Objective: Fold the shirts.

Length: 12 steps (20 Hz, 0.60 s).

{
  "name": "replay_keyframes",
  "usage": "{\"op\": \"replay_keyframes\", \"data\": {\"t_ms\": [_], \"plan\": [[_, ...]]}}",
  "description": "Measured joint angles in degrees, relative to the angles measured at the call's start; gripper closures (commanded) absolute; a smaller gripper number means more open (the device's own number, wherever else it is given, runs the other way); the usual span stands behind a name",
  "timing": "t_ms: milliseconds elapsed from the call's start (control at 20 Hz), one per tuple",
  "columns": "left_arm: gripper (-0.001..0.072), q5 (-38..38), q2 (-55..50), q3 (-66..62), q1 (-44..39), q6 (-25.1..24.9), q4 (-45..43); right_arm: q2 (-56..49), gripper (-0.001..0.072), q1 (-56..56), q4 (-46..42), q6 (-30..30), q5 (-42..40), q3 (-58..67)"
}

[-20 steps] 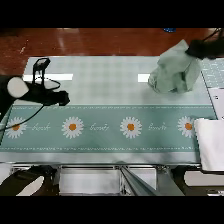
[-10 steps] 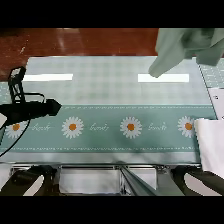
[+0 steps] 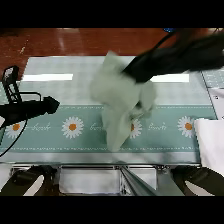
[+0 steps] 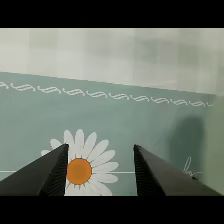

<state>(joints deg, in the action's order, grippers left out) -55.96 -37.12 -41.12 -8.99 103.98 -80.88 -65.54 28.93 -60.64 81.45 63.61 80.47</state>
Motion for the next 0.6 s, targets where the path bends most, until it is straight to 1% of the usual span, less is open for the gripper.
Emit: {"op": "replay_keyframes", "data": {"t_ms": [100, 150, 200, 250, 400, 500, 600], "plan": [[0.0201, 0.1, 0.0, 0.0, 0.0, 0.2, 0.1, -2.6, 0.0683, 4.4, -0.1, 3.1, -5.6, -8.3], [0.0201, 0.1, 0.0, 0.0, 0.0, 0.2, 0.2, -4.3, 0.0642, 6.3, 0.5, 4.1, -7.7, -11.1], [0.0201, 0.1, 0.0, 0.0, 0.0, 0.2, 0.2, -6.5, 0.0399, 8.3, 1.9, 5.0, -9.9, -13.4], [0.0201, 0.1, 0.0, 0.0, 0.0, 0.2, 0.4, -8.4, 0.0299, 9.7, 3.1, 5.5, -11.5, -14.8], [0.0201, 0.1, 0.0, 0.0, 0.0, 0.3, 0.6, -11.9, 0.0299, 10.3, 5.4, 6.1, -13.8, -16.3], [0.0201, -0.8, -0.2, 0.0, 0.0, 0.3, 0.8, -11.4, 0.03, 6.4, 5.5, 6.1, -12.4, -15.5], [0.0202, -2.1, -1.2, 0.3, 0.0, 0.3, 1.1, -8.2, 0.03, 0.0, 5.2, 5.8, -11.0, -14.7]]}}
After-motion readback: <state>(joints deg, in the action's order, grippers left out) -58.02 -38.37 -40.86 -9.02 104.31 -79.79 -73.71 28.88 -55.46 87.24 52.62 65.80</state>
